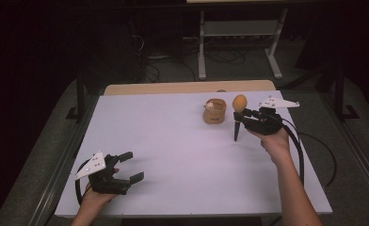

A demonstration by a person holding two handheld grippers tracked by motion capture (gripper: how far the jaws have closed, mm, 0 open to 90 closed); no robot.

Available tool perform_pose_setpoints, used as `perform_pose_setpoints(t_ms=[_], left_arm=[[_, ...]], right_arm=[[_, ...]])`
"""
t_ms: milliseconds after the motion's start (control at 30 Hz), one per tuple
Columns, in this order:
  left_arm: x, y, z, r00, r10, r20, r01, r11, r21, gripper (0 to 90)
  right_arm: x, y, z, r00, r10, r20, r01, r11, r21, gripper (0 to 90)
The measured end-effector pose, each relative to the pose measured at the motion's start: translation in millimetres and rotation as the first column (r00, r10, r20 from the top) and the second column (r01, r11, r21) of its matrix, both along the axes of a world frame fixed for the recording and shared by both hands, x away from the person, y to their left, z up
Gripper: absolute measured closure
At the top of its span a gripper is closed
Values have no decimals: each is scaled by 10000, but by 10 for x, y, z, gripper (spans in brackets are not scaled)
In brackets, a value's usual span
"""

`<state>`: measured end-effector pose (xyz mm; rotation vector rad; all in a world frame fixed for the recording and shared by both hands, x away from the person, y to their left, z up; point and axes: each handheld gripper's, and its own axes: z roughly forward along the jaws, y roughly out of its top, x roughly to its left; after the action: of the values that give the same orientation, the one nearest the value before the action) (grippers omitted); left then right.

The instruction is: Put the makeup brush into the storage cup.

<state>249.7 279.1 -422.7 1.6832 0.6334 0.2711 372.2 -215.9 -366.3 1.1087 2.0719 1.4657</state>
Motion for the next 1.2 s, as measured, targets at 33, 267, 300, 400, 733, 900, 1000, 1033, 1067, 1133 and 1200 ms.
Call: perform_pose_setpoints(t_ms=[33,267,300,400,733,900,1000,1033,1067,1133,1200], left_arm=[[-1,0,1,10000,-3,-2,3,10000,0,108],[-1,9,6,10000,7,91,-8,10000,42,108],[-1,9,6,10000,7,91,-8,10000,42,108],[-3,18,8,9999,20,159,-20,10000,35,108],[-11,21,8,9999,62,103,-62,10000,-33,108],[-13,20,8,9999,77,98,-77,10000,-59,108],[-14,19,8,9999,75,95,-74,10000,-63,108],[-15,21,9,9999,62,102,-62,10000,-46,108],[-16,20,9,9999,71,98,-71,10000,-64,108],[-16,21,9,9999,66,107,-65,10000,-61,108],[-17,21,10,9999,63,107,-62,10000,-63,108]], right_arm=[[0,-4,5,10000,-21,21,21,10000,72,613],[32,-4,81,9989,-305,351,290,9987,407,613],[32,-4,81,9989,-305,351,290,9987,407,613],[59,8,132,9975,-445,549,416,9977,530,613],[122,26,179,9950,-638,768,584,9958,701,613],[150,22,193,9941,-721,806,654,9945,819,612],[163,18,204,9934,-798,820,731,9940,807,613],[170,20,218,9931,-820,834,750,9937,836,613],[176,19,224,9927,-836,864,766,9937,814,612],[187,23,236,9924,-863,878,789,9933,849,613],[197,27,249,9918,-898,914,825,9933,814,613]])
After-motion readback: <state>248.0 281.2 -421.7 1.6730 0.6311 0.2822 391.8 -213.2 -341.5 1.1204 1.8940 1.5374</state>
